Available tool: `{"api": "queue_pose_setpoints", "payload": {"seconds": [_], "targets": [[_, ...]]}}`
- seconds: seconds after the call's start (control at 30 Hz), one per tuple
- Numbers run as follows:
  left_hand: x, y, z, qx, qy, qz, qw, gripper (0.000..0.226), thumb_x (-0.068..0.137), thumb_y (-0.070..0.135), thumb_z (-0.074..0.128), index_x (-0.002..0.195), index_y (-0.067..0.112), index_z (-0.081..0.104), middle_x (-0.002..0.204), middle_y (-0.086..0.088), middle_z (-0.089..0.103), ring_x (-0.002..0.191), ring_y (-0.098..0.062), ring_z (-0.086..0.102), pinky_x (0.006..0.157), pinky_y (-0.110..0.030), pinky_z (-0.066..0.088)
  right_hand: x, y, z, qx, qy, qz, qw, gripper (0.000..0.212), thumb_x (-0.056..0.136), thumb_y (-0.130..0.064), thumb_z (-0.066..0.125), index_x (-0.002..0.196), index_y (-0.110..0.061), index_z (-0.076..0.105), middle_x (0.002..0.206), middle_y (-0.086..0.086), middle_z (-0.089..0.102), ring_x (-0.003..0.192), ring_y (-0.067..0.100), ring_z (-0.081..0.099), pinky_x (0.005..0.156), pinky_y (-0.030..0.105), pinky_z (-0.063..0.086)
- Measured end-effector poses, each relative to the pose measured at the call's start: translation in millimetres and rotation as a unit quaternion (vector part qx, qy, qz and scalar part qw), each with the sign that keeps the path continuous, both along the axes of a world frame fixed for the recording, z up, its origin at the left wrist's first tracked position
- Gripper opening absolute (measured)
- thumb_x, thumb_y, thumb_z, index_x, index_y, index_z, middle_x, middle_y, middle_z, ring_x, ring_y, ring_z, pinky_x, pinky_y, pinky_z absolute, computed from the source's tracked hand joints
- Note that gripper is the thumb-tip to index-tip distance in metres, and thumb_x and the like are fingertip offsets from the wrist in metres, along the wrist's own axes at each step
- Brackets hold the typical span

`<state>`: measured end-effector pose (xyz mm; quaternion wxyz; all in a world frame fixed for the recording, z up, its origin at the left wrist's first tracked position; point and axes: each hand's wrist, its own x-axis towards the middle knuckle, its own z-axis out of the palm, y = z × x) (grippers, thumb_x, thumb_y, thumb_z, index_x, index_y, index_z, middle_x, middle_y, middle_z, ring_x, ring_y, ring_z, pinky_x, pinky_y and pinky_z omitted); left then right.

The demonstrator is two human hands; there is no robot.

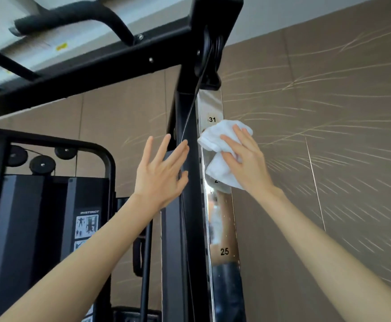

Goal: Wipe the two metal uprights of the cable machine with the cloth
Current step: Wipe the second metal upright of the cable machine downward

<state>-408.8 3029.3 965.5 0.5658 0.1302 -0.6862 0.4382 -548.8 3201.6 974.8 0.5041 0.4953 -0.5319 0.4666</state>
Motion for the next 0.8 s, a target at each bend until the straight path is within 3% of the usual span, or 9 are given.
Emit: {"api": "queue_pose_setpoints", "payload": {"seconds": [0.13, 0.3, 0.6, 0.8], "targets": [[2, -9, 1, -0.028, -0.003, -0.012, 1.0, 0.059, 0.097, 0.047, 0.03, 0.14, 0.014, 0.054, 0.149, 0.001, 0.049, 0.14, -0.032, 0.04, 0.119, -0.055, 0.014, -6, -21, 16, 0.017, 0.02, -0.035, 0.999, 0.039, 0.098, -0.014, 0.049, 0.137, -0.015, 0.049, 0.156, 0.007, 0.022, 0.145, 0.023, 0.009, 0.109, 0.017, 0.004], [-4, -15, 2, -0.032, -0.018, -0.012, 0.999, 0.065, 0.1, 0.053, 0.022, 0.143, 0.014, 0.051, 0.152, 0.0, 0.045, 0.143, -0.032, 0.035, 0.119, -0.056, 0.015, -12, -47, 16, 0.068, 0.007, -0.055, 0.996, 0.053, 0.102, -0.038, 0.034, 0.151, -0.025, 0.019, 0.16, 0.0, -0.005, 0.145, 0.016, -0.013, 0.114, 0.031, 0.004], [-8, -7, 0, -0.013, -0.033, 0.02, 0.999, 0.06, 0.093, 0.039, 0.033, 0.142, 0.008, 0.051, 0.155, -0.006, 0.039, 0.144, -0.032, 0.034, 0.116, -0.056, 0.018, -28, -48, 123, 0.084, 0.098, -0.048, 0.991, 0.049, 0.103, -0.038, 0.03, 0.15, -0.023, 0.024, 0.159, 0.004, 0.005, 0.146, 0.022, -0.008, 0.118, 0.041, -0.001], [6, 0, -6, 0.009, -0.023, 0.043, 0.999, 0.066, 0.094, 0.051, 0.034, 0.142, 0.01, 0.051, 0.158, -0.004, 0.033, 0.147, -0.028, 0.026, 0.118, -0.055, 0.016, -37, -46, 82, 0.09, 0.155, -0.022, 0.984, 0.05, 0.101, -0.037, 0.039, 0.147, -0.021, 0.031, 0.158, 0.006, 0.011, 0.146, 0.024, -0.005, 0.118, 0.043, -0.004]]}}
